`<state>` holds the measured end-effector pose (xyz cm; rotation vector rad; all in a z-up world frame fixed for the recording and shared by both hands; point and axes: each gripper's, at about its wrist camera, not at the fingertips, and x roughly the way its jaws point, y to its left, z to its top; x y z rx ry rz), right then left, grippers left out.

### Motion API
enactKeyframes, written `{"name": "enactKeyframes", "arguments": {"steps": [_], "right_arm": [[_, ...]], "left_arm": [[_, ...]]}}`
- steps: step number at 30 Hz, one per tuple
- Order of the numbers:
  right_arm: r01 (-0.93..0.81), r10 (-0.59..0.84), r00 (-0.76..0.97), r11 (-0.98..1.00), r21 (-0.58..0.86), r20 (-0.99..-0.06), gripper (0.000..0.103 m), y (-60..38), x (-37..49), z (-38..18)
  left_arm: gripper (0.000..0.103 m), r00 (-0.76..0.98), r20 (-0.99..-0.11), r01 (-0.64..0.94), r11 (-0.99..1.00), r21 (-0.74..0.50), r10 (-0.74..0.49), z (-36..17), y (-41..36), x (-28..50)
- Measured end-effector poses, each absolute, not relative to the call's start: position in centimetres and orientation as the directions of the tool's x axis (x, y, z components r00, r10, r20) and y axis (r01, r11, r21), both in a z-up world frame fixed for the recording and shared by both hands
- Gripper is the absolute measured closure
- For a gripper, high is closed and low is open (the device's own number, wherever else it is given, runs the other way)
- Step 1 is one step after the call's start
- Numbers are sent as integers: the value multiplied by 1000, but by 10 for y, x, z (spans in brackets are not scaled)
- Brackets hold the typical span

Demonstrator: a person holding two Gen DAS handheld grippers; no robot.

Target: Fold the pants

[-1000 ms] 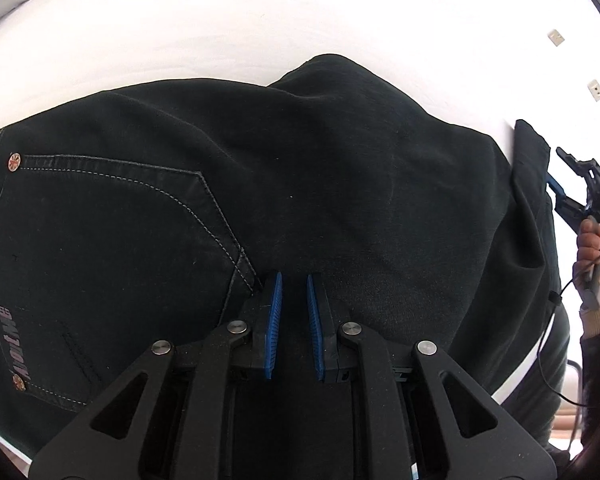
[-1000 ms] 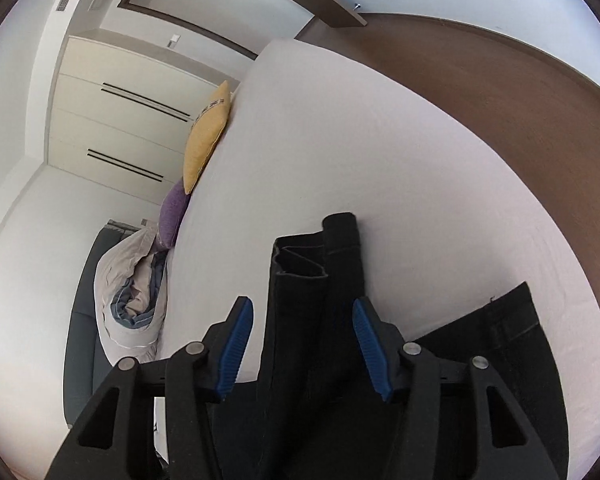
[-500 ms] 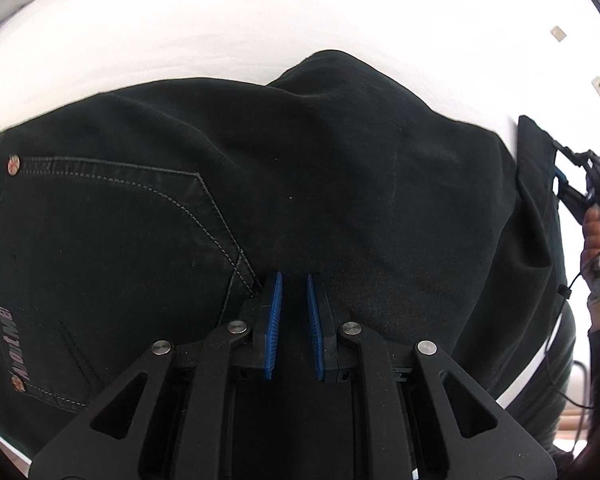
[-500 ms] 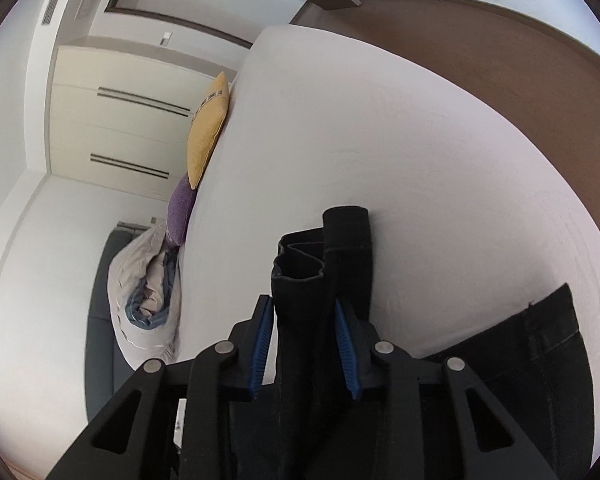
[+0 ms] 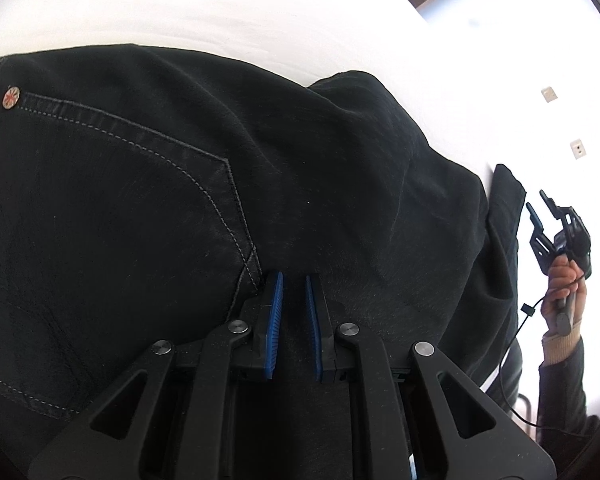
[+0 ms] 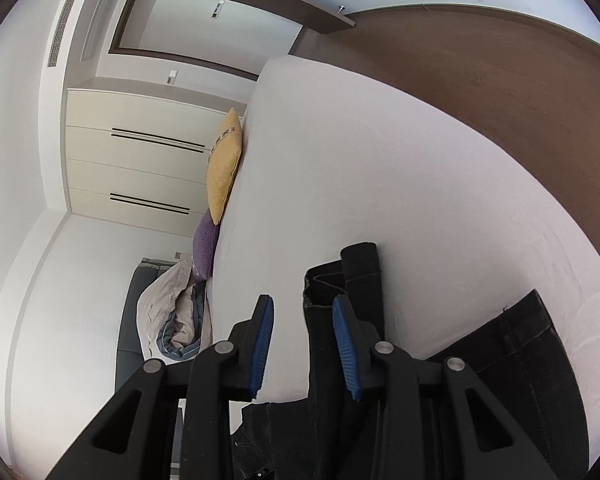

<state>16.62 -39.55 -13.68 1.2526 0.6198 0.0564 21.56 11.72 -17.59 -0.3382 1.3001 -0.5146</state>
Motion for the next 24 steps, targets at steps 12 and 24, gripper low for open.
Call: {"name": "enactKeyframes", "arguments": {"steps": [12, 24], "right_arm": [[351, 411, 773, 358, 865, -483, 68, -380, 177, -155], [299, 488, 738, 382, 874, -466, 93, -367, 196, -161]], "left_arm": [[92, 184, -824, 169, 843, -510, -535, -173, 119, 217], [92, 189, -830, 168, 850, -499, -525, -173, 118, 216]]}}
